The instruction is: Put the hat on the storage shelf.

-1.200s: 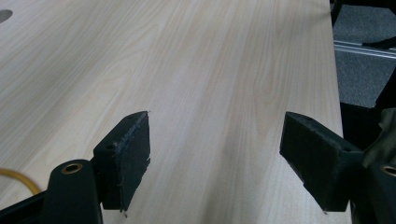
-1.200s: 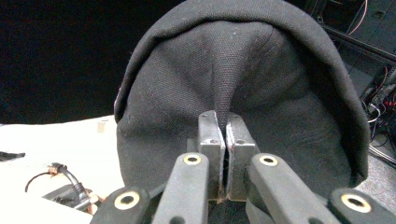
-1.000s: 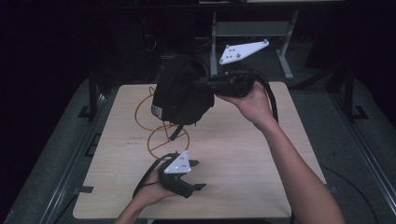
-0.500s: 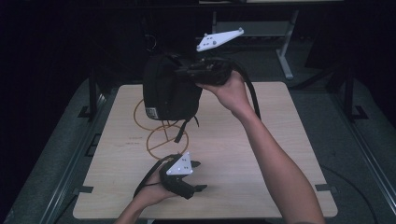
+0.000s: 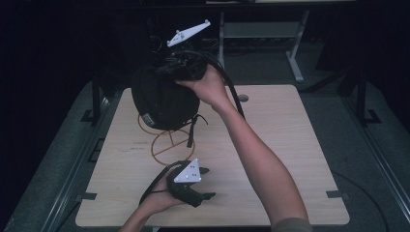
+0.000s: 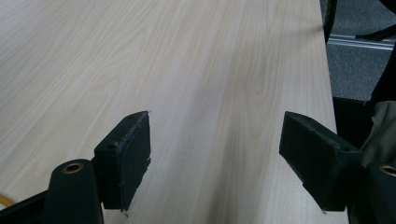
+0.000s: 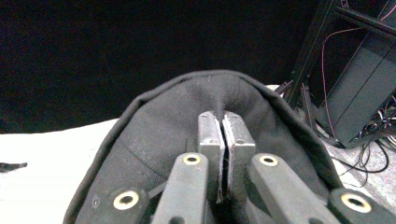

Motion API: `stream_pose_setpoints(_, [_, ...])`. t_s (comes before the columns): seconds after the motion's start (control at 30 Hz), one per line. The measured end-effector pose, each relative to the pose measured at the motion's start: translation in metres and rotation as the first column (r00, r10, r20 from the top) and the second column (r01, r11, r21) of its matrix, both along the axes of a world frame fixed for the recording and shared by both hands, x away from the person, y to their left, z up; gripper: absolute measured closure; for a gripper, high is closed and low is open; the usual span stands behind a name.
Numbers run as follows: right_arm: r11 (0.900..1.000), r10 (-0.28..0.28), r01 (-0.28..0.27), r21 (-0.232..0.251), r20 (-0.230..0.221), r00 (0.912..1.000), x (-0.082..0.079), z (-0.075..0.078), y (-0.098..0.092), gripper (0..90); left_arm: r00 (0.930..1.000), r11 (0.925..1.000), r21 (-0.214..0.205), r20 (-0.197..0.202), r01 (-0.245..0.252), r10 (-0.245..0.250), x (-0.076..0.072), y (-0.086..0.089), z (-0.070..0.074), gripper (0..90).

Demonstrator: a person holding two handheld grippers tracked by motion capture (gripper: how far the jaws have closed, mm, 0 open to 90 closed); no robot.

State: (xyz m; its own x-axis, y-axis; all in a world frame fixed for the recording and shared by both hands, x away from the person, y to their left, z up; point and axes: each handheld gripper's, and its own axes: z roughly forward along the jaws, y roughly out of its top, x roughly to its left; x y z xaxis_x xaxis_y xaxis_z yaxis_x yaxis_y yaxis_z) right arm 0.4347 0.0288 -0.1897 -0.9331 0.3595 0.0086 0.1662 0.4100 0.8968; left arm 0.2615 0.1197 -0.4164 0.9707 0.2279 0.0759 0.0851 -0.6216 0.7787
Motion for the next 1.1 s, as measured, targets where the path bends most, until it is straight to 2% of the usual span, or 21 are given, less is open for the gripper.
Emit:
stream_pose_setpoints(0.07, [1.0, 0.0, 0.0, -0.007, -0.016, 0.9999, 0.004, -0.002, 0.01, 87.2, 1.0, 1.0, 0.007, 0.0, 0.003, -0.003, 0.0, -0.001, -0.001, 24.7])
stream_pose_setpoints(0.17, [0.9986, -0.013, 0.013, -0.052, -0.007, 0.9999, 0.007, -0.007, 0.027, 86.7, 0.9999, 0.9997, 0.024, 0.005, 0.01, -0.01, 0.0, -0.001, -0.001, 24.7])
stream_pose_setpoints(0.23, [0.9966, -0.028, 0.03, -0.077, 0.016, 0.9995, 0.008, -0.011, 0.04, 83.2, 0.9999, 0.9998, 0.018, 0.007, 0.009, -0.01, 0.0, -0.002, -0.002, 24.7])
stream_pose_setpoints(0.3, [0.9948, -0.039, 0.04, -0.094, 0.017, 0.9991, 0.008, -0.017, 0.051, 63.5, 0.9998, 0.9997, 0.02, 0.012, 0.013, -0.013, -0.001, -0.001, -0.002, 24.8])
stream_pose_setpoints(0.37, [0.9928, -0.028, 0.029, -0.116, 0.006, 0.9996, 0.008, -0.022, 0.056, 57.7, 0.9999, 0.9998, 0.014, 0.009, 0.011, -0.011, -0.001, 0.0, -0.002, 24.8])
stream_pose_setpoints(0.43, [0.9947, -0.031, 0.031, -0.098, 0.005, 0.9995, 0.007, -0.024, 0.053, 52.2, 1.0, 0.9999, 0.01, 0.007, 0.004, -0.005, -0.001, 0.001, -0.002, 24.9])
stream_pose_setpoints(0.5, [0.9978, -0.014, 0.013, -0.066, -0.024, 0.9996, 0.007, -0.025, 0.047, 48.3, 1.0, 1.0, 0.006, 0.005, 0.001, -0.001, -0.001, 0.002, -0.001, 24.8])
stream_pose_setpoints(0.77, [0.9989, -0.019, 0.018, -0.044, -0.022, 0.9996, 0.001, -0.026, 0.021, 44.8, 0.9999, 0.9998, -0.014, -0.001, -0.014, 0.014, -0.001, 0.006, 0.0, 24.8])
stream_pose_setpoints(1.1, [0.9992, -0.034, 0.033, -0.021, -0.054, 0.998, -0.003, -0.036, -0.018, 40.0, 0.9992, 0.9987, -0.035, -0.017, -0.036, 0.035, 0.001, 0.008, -0.002, 24.7])
